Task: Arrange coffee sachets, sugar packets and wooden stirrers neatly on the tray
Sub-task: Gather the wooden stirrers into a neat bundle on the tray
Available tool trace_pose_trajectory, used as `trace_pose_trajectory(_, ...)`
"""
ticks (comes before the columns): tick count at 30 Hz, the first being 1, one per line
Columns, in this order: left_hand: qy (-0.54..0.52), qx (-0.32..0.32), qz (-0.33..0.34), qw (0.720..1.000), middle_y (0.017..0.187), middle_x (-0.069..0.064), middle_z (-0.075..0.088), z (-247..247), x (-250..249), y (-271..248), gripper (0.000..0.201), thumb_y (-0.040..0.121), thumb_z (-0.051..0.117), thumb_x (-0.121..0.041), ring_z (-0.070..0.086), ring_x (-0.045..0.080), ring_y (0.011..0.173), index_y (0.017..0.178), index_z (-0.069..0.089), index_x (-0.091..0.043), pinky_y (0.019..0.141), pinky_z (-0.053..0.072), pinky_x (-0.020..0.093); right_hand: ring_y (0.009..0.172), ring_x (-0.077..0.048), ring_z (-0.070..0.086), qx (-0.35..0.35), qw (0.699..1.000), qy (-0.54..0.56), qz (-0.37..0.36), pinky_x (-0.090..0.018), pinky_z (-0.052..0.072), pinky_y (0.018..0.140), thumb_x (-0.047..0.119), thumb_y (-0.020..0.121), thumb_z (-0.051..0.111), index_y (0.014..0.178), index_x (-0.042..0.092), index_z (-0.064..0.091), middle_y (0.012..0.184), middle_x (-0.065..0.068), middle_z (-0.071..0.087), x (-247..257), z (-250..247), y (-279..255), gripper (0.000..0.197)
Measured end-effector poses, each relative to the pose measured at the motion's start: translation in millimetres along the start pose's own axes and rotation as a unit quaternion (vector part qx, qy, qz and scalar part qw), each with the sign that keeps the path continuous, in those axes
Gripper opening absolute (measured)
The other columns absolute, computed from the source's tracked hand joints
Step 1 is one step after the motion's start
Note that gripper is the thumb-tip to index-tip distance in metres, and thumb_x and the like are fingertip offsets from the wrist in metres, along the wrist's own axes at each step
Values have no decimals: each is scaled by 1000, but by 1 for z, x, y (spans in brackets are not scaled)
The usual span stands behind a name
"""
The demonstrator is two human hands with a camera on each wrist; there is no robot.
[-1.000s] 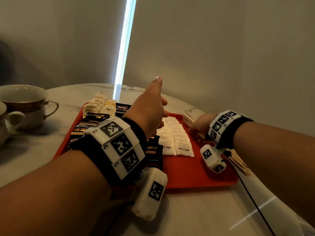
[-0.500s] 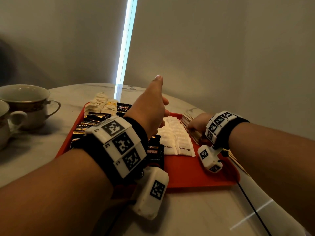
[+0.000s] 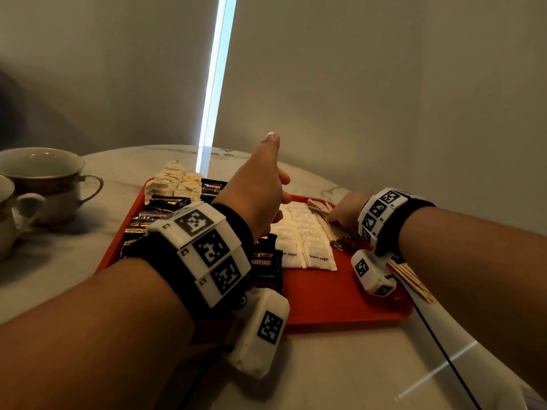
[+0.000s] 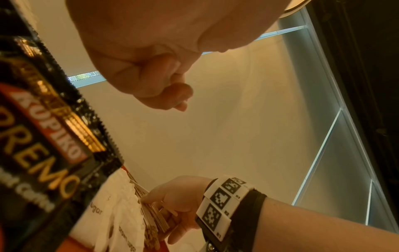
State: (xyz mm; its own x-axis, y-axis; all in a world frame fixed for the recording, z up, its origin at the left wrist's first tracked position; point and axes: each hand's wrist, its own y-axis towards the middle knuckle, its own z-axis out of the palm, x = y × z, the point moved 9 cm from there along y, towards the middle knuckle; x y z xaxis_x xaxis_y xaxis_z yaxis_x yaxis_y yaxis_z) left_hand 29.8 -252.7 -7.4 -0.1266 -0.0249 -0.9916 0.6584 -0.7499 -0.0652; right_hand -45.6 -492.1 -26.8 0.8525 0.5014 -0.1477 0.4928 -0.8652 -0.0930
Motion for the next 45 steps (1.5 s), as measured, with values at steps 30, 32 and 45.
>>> trace_pose_trajectory(30,3,-5,6,1000,86,11,61,-1,-1,-1,71,99,23,-70,50,23,72,100,61,-10,57,34,33,102,-23,67,-34,994,-71,-82,-32,56,86,19,96,53,118,11,68,114,-7,70,14,-4,1,28)
trace_pose_trajectory(32,2,-6,3,1000,85,10,61,-2,0,-1,71,98,23,-70,50,23,71,99,61,-10,58,34,33,102,-25,67,-37,995,-50,-83,-33,56,86,18,96,52,116,10,67,113,-8,70,10,-7,-1,25)
trace_pose_trajectory(45,15,-3,6,1000,89,10,61,0,-2,-3,71,98,21,-71,51,22,74,101,60,-11,59,36,33,106,-19,63,-13,992,-47,-118,-27,46,82,27,95,59,122,20,72,121,1,70,19,2,-1,30)
